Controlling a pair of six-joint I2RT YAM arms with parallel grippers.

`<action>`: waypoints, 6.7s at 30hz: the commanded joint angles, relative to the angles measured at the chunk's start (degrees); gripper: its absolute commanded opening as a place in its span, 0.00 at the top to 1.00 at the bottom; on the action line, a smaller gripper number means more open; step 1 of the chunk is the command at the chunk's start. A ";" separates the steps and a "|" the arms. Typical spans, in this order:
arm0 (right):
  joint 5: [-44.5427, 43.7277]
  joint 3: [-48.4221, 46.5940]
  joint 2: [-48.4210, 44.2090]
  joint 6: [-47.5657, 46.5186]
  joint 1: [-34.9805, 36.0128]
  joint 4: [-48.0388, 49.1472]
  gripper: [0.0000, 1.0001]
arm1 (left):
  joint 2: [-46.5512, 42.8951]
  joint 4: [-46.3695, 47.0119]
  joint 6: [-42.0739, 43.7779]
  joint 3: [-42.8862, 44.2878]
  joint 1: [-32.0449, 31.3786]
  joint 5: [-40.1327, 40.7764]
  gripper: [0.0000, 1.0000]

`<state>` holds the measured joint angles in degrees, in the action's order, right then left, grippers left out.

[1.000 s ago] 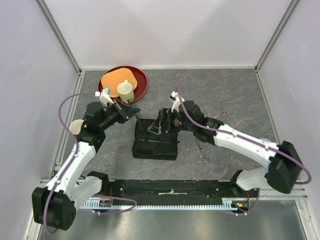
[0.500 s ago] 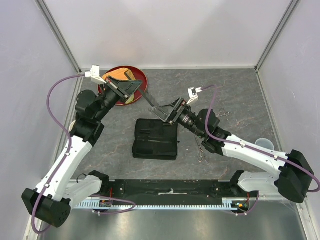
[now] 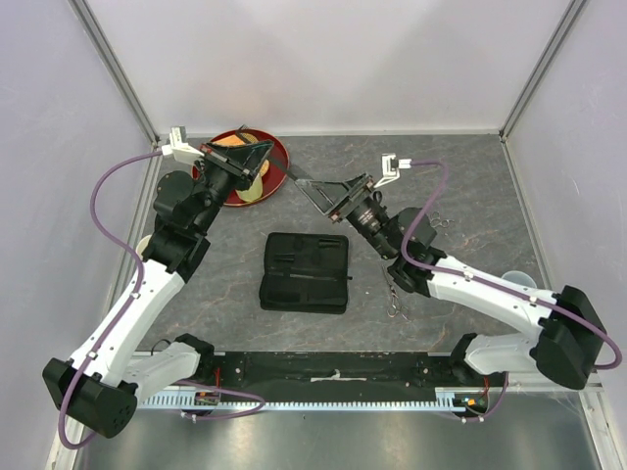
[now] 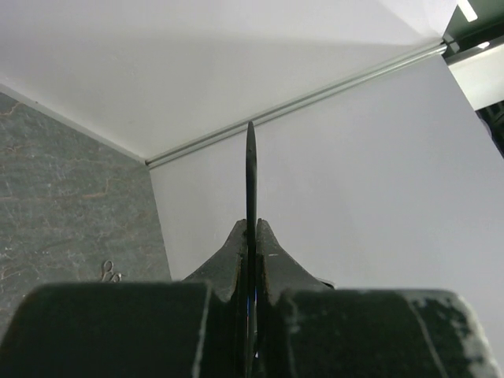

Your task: Sort the hair-cutting tools

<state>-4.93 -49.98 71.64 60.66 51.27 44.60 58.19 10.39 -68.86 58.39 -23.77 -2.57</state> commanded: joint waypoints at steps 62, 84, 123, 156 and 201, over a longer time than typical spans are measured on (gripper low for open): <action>10.28 -1.53 7.38 9.30 -7.93 2.89 1.00 | -3.26 -0.27 8.19 -4.86 -0.14 -0.07 0.14; 23.56 11.56 -5.10 -19.53 -16.90 -49.34 1.00 | 3.59 -24.81 25.53 -18.57 1.88 -2.88 0.12; 33.85 20.18 3.59 -18.83 -20.59 -54.18 1.00 | 12.03 -15.32 21.14 -32.46 1.88 -2.97 0.39; 19.69 18.95 3.52 -13.55 -20.42 -51.45 1.00 | 15.46 -10.74 21.05 -33.52 1.88 -8.07 0.36; 24.62 11.92 27.07 -6.61 -9.08 -29.13 1.00 | 17.75 -6.53 19.73 -36.07 1.88 -12.02 0.36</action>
<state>24.01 -36.80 96.77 54.52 40.99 17.23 74.48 6.35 -46.87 24.36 -20.95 -9.76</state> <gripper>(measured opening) 0.012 0.637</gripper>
